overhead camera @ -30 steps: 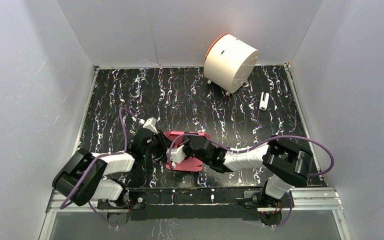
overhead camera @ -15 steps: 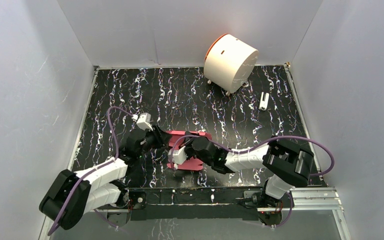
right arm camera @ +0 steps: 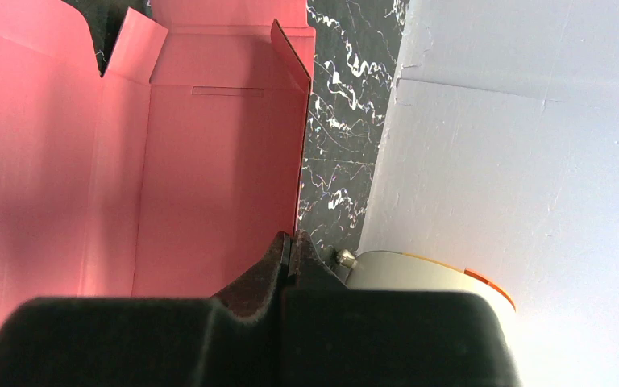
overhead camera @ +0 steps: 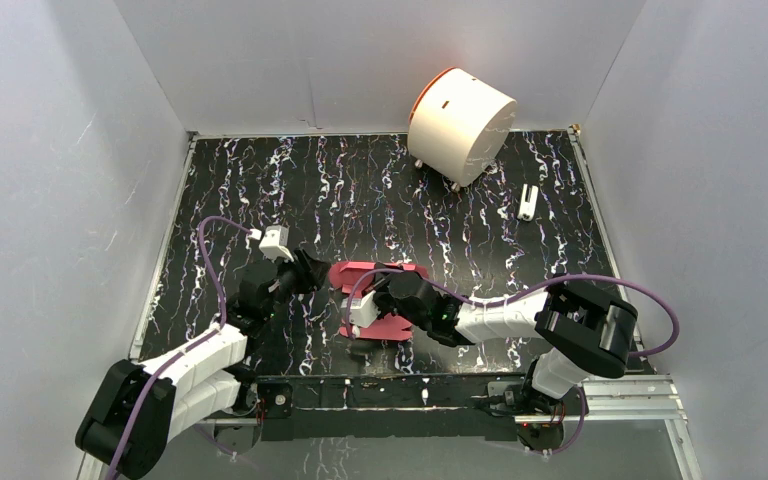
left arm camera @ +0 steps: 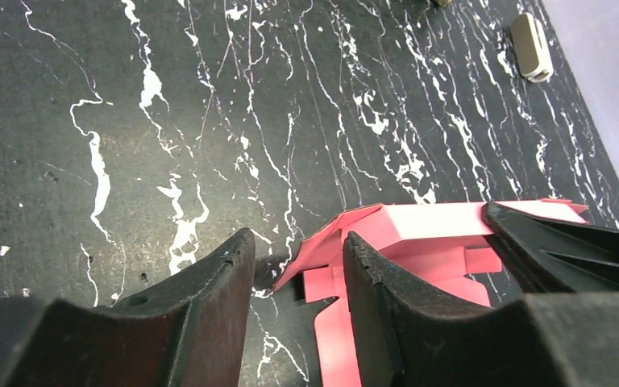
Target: Fold the paper box
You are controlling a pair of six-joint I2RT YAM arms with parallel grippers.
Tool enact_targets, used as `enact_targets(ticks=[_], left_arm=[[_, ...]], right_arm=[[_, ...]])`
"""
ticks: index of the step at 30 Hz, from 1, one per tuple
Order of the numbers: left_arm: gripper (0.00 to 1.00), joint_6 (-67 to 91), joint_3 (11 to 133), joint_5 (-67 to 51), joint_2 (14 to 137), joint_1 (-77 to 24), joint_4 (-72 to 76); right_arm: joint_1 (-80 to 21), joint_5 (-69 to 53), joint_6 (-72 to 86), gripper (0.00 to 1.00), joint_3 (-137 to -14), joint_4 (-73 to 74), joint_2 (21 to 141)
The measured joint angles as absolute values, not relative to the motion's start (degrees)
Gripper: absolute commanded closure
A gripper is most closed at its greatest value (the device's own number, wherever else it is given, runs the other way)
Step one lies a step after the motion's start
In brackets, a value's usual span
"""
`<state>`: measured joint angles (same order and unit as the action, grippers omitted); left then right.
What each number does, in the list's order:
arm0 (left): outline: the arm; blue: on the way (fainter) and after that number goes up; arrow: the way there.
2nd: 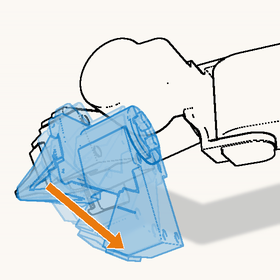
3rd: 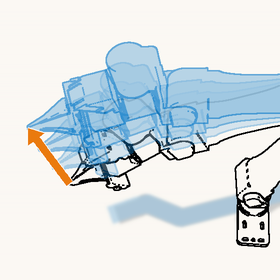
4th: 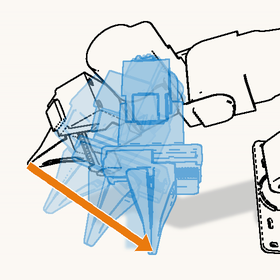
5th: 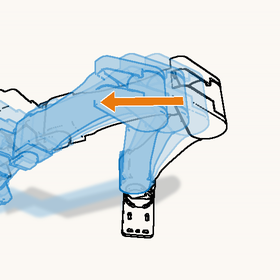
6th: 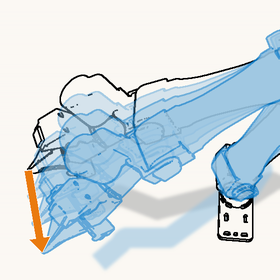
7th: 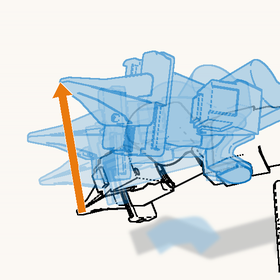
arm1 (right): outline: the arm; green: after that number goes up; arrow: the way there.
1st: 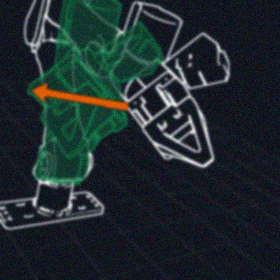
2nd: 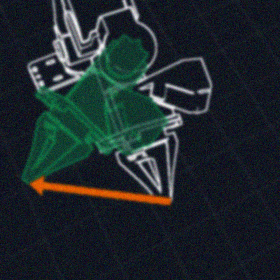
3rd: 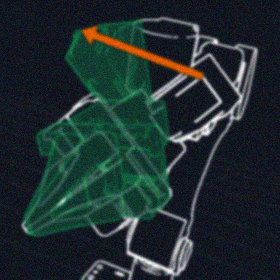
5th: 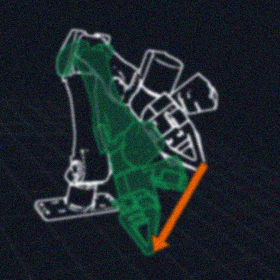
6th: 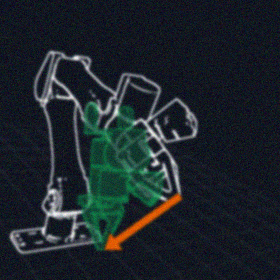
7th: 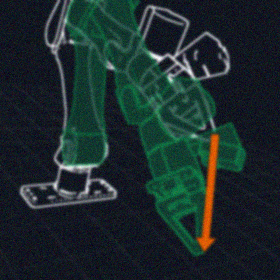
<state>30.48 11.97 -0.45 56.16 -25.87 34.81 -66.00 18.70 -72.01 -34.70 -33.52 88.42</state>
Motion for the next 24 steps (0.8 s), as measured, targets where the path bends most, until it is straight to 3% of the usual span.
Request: enact_targets(ticks=[14, 24], left_arm=[[0.65, 27.42, 11.42, -8.25, 65.34, -23.31, 38.87], [0.93, 25.63, 12.47, -12.73, 69.73, -23.05, 40.45]], right_arm=[[-65.98, 17.82, -71.94, 1.0, -34.7, -32.86, 87.72], [-65.98, 17.82, -71.94, 1.0, -34.7, -32.82, 87.72]])
